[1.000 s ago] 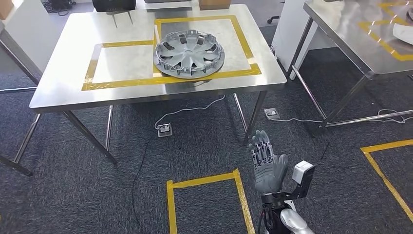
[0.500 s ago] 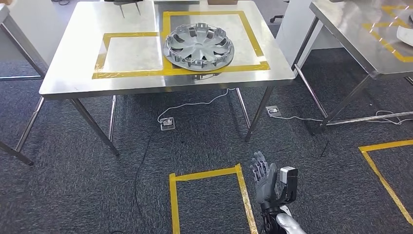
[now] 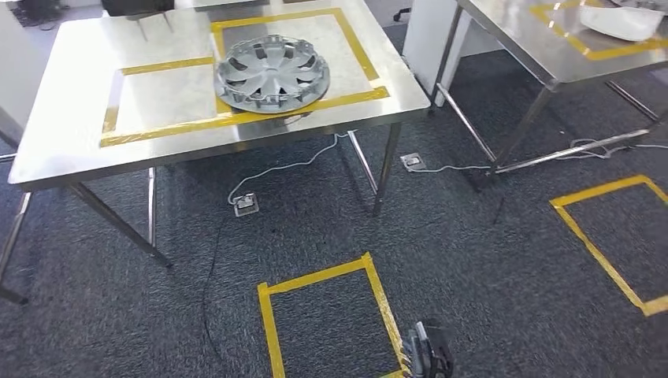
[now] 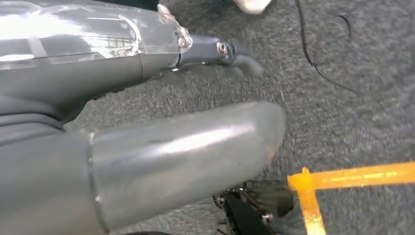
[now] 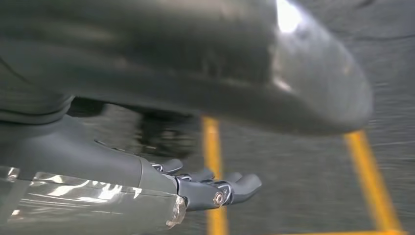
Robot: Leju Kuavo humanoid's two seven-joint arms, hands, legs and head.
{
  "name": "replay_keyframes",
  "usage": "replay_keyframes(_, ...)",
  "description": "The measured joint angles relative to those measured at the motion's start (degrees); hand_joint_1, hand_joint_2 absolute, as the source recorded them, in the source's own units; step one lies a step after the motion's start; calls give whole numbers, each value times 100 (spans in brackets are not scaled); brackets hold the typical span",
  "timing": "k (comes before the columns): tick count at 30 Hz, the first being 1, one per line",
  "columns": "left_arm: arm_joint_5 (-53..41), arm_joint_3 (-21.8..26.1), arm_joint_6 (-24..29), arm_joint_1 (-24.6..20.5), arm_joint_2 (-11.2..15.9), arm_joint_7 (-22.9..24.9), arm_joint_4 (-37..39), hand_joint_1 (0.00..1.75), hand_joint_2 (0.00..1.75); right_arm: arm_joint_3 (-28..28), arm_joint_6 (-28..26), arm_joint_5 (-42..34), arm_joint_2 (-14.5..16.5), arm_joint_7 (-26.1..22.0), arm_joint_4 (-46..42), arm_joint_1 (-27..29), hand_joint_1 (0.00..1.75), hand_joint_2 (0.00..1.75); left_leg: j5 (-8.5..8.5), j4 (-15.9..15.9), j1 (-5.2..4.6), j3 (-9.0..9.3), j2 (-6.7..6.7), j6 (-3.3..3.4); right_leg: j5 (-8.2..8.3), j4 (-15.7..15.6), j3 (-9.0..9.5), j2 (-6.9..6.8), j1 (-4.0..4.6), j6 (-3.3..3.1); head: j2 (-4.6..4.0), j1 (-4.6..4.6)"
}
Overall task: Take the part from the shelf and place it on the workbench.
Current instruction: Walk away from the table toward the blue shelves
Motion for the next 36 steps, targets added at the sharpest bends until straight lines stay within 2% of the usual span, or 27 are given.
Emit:
replay_keyframes(1,-1,1,-4,8,4,9,0,0,0,47,1,19,45,78,93,-4,0,0,-125,327,8,-145,-16,-23,7,14,-18,73,0,-2,0,-43)
replay_keyframes(2,-1,1,-7,14,12,13,-1,0,0,92,2,37,90,135,185,-4,0,0,-147,501,17,-220,-13,-42,8,35,-30,146,0,3,0,-79)
replay_keyframes(3,-1,2,-7,18,25,6,-1,0,0,136,4,55,130,169,269,-5,0,0,-51,450,27,-189,-13,-58,2,63,-41,216,-4,12,0,-99)
replay_keyframes(4,-1,2,-7,17,42,-9,-1,0,0,179,7,75,165,189,345,-7,0,0,133,192,45,-57,-46,-72,-10,103,-52,287,-11,30,0,-114)
replay_keyframes(6,-2,1,-6,12,79,-60,-1,0,0,258,15,127,231,202,458,-26,0,0,435,-523,107,304,-373,-91,-58,218,-104,425,-24,93,0,-146)
replay_keyframes(8,-2,-2,-4,9,108,-121,-1,0,0,317,32,163,279,201,523,-56,0,0,493,-866,147,472,-653,-66,-93,318,-180,546,-30,156,0,-169)
replay_keyframes(9,-1,-2,-1,9,119,-150,0,0,0,341,45,174,299,201,546,-67,0,0,479,-872,141,475,-653,-42,-94,335,-213,600,-31,180,0,-169)
replay_keyframes(11,7,-1,14,11,147,-206,0,0,0,399,83,204,336,235,599,-72,0,0,491,-872,133,478,-520,19,-66,322,-250,722,-49,231,0,-155)
replay_keyframes(12,11,-1,25,6,164,-231,-1,0,0,438,103,217,357,277,632,-71,0,0,501,-884,139,483,-432,51,-73,340,-272,711,-48,255,0,-151)
replay_keyframes(14,13,1,47,-3,196,-264,-2,0,0,522,138,246,398,426,693,-86,0,0,515,-908,153,488,-225,113,-254,616,-418,459,-41,311,1,-85)
replay_keyframes(16,8,1,64,9,230,-243,-3,0,0,607,151,272,431,602,739,-125,0,0,507,-910,136,483,6,145,-630,1300,-753,129,-58,374,0,5)
replay_keyframes(17,6,0,73,15,248,-192,-2,0,0,644,145,274,439,668,758,-139,0,0,499,-909,126,479,121,149,-779,1657,-924,62,-75,399,-1,31)
replay_keyframes(18,5,-1,81,16,267,-109,-2,0,0,678,132,256,446,708,777,-138,0,0,493,-908,120,477,228,147,-835,1883,-1026,28,-88,414,-1,43)
replay_keyframes(19,5,-1,91,11,281,2,-1,0,0,703,116,225,448,717,797,-130,0,0,484,-908,115,477,322,142,-777,1898,-1022,8,-95,416,-1,55)
replay_keyframes(20,5,-1,102,2,298,130,-1,0,0,719,101,190,445,700,819,-122,0,0,476,-908,112,483,404,135,-621,1691,-905,-16,-97,404,0,72)
replay_keyframes(21,5,-1,110,-7,311,259,-1,0,0,731,92,156,433,667,839,-119,0,0,468,-908,109,493,472,126,-413,1303,-696,-84,-90,375,0,90)
replay_keyframes(23,15,0,117,-20,329,436,-1,0,0,755,86,129,392,609,870,-134,0,0,453,-911,96,514,589,93,-172,573,-316,-312,-35,291,0,108)
replay_keyframes(25,42,3,114,-23,321,420,-2,0,0,797,71,145,337,630,897,-150,0,0,445,-922,94,535,683,44,-162,328,-208,-407,22,220,0,106)
replay_keyframes(26,52,4,108,-25,301,351,-1,0,0,819,61,160,309,671,912,-149,0,0,446,-940,97,559,729,13,-149,311,-213,-348,30,191,1,111)
replay_keyframes(27,56,6,103,-30,269,261,1,0,0,842,55,173,280,723,929,-143,0,0,432,-949,102,579,700,-21,-125,269,-191,-297,14,161,1,118)
replay_keyframes(29,45,8,95,-35,202,78,7,0,0,881,61,208,233,817,958,-147,0,0,285,-793,109,535,356,-70,-58,162,-130,-198,-22,90,0,86)
replay_keyframes(31,23,7,95,-18,154,-3,15,0,0,943,85,279,208,907,976,-184,0,0,-57,-180,114,254,-3,-76,-19,117,-105,-75,-25,42,0,0)
replay_keyframes(32,13,7,95,-3,135,2,19,0,0,977,98,311,200,946,982,-198,0,0,-212,197,111,67,-34,-73,-17,122,-107,5,-14,28,0,-38)
replay_keyframes(33,7,5,87,10,126,11,20,0,0,1013,110,332,197,977,986,-200,0,0,-278,472,108,-80,-28,-72,-23,133,-107,91,-5,24,0,-70)
replay_keyframes(34,5,4,72,19,122,10,21,0,0,1048,116,339,195,1001,990,-192,0,0,-226,554,106,-148,-16,-70,-32,150,-106,180,0,26,0,-95)
replay_keyframes(35,5,2,56,24,121,-3,21,0,0,1078,116,335,193,1022,995,-184,0,0,-65,418,106,-118,-19,-66,-46,173,-106,266,-2,33,0,-112)
replay_keyframes(36,5,-1,39,23,122,3,21,0,0,1110,113,328,190,1049,1002,-178,0,0,173,94,112,4,-85,-62,-68,206,-105,351,-9,51,0,-127)
